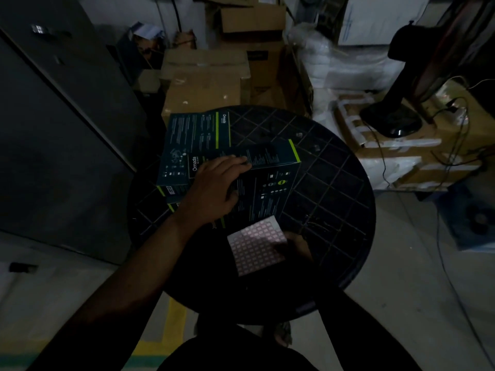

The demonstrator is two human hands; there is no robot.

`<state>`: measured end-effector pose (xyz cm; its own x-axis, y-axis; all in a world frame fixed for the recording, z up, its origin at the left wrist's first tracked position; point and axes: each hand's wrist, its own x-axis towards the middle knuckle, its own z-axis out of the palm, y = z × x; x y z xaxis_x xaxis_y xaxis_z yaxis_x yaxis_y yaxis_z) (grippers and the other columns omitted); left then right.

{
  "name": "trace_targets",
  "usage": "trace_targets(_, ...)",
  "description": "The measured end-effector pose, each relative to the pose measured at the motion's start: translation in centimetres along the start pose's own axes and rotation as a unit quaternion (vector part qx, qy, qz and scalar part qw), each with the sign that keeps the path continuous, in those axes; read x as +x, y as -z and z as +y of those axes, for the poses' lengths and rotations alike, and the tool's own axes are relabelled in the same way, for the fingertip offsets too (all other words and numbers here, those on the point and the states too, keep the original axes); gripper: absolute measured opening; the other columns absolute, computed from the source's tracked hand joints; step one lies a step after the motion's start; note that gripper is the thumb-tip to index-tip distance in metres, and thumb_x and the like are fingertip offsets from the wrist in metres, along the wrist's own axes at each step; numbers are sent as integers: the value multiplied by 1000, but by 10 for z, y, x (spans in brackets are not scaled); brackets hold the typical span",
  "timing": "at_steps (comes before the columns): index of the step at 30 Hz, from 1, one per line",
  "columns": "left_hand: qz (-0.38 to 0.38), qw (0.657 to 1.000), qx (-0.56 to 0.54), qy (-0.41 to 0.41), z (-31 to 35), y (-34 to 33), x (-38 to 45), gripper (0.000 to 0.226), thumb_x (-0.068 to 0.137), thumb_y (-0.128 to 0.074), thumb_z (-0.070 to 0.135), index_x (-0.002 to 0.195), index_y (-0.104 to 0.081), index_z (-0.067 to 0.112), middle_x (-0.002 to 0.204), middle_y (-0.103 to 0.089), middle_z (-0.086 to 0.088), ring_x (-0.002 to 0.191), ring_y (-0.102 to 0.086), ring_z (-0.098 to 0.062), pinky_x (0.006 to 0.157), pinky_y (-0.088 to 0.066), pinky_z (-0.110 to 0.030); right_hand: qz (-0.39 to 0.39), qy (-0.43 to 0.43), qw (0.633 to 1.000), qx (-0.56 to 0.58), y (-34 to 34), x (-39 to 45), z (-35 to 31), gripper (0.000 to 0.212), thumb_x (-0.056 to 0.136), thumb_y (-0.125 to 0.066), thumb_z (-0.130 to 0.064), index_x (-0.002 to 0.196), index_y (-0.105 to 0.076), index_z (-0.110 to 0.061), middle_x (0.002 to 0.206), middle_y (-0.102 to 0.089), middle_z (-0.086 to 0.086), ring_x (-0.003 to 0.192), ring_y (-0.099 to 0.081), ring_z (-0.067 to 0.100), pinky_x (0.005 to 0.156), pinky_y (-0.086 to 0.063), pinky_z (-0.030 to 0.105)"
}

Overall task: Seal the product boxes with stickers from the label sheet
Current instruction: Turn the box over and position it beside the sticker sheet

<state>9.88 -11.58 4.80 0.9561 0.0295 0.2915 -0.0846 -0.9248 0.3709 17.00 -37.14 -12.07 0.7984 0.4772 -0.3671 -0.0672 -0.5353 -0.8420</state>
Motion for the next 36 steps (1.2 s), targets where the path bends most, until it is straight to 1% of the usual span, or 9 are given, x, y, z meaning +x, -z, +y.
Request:
trace_targets(3, 14, 989, -146, 25, -4, 10, 0, 63, 82, -67, 17, 140, -51, 33, 140, -55, 17, 137, -41, -4, 113, -26, -41, 1, 66, 998, 23, 5, -5, -39, 17, 88, -76, -17, 102, -75, -27, 94, -77, -13, 90, -73, 3, 88, -58, 35)
trace_targets(8, 26, 946, -305, 105, -9, 27, -3, 33, 92, -64, 16, 124, -64, 24, 111, -73, 11, 109, -65, -3, 99, -51, -41, 13, 148, 979, 141, 26, -37, -105, 20, 88, -70, 0, 103, -73, -14, 102, -77, 2, 95, -73, 19, 80, -59, 29)
trace_targets(14, -27, 928, -343, 141, -7, 39, 6, 17, 90, -60, 27, 101, -73, 32, 104, -74, 8, 99, -68, -9, 90, -54, -38, 7, 194, 958, 209, 43, -46, -148, 30, 89, -67, 3, 119, -65, -4, 110, -74, 10, 101, -72, 25, 81, -60, 32)
trace_targets(18, -20, 881, -438, 177, -10, 48, 11, 20, 82, -54, 24, 89, -72, 18, 88, -72, 0, 83, -67, -17, 75, -49, -32, 26, 206, 953, 220, 45, -47, -163, 28, 90, -66, 4, 117, -64, -3, 106, -76, 8, 97, -73, 22, 77, -59, 28)
trace_targets(21, -5, 849, -490, 197, -16, 51, 13, 13, 71, -60, 24, 80, -70, 23, 79, -69, 1, 75, -62, -19, 70, -43, -34, 66, 198, 950, 234, 43, -43, -164, 27, 89, -67, 4, 114, -66, -6, 102, -77, 3, 94, -74, 19, 76, -59, 28)
trace_targets(24, 5, 828, -519, 212, -20, 49, 13, 22, 68, -62, 18, 88, -69, 21, 86, -73, 2, 83, -67, -18, 76, -48, -34, 100, 184, 942, 261, 42, -39, -165, 30, 88, -69, 2, 117, -66, -6, 106, -76, 6, 97, -74, 22, 78, -61, 33)
trace_targets(29, 43, 849, -486, 204, -14, 45, 15, 15, 91, -54, -5, 89, -64, 6, 83, -75, 3, 82, -69, -10, 78, -53, -23, 123, 168, 938, 276, 44, -36, -163, 30, 89, -69, -1, 118, -65, -4, 109, -75, 11, 101, -73, 29, 82, -61, 40)
trace_targets(32, 48, 859, -464, 211, -13, 44, 18, 16, 95, -54, -3, 89, -65, 8, 79, -74, 8, 77, -68, -5, 72, -53, -17, 143, 151, 936, 286, 43, -37, -163, 23, 91, -70, -10, 114, -67, -9, 102, -76, 11, 95, -74, 30, 82, -61, 48)
trace_targets(36, 38, 869, -440, 223, -15, 41, 21, 18, 96, -58, 5, 92, -70, 18, 82, -76, 7, 75, -68, -8, 67, -54, -25, 354, 190, 913, 75, 50, -48, -178, 33, 85, -78, -29, 110, -56, -27, 95, -66, -6, 88, -67, 16, 73, -53, 24)
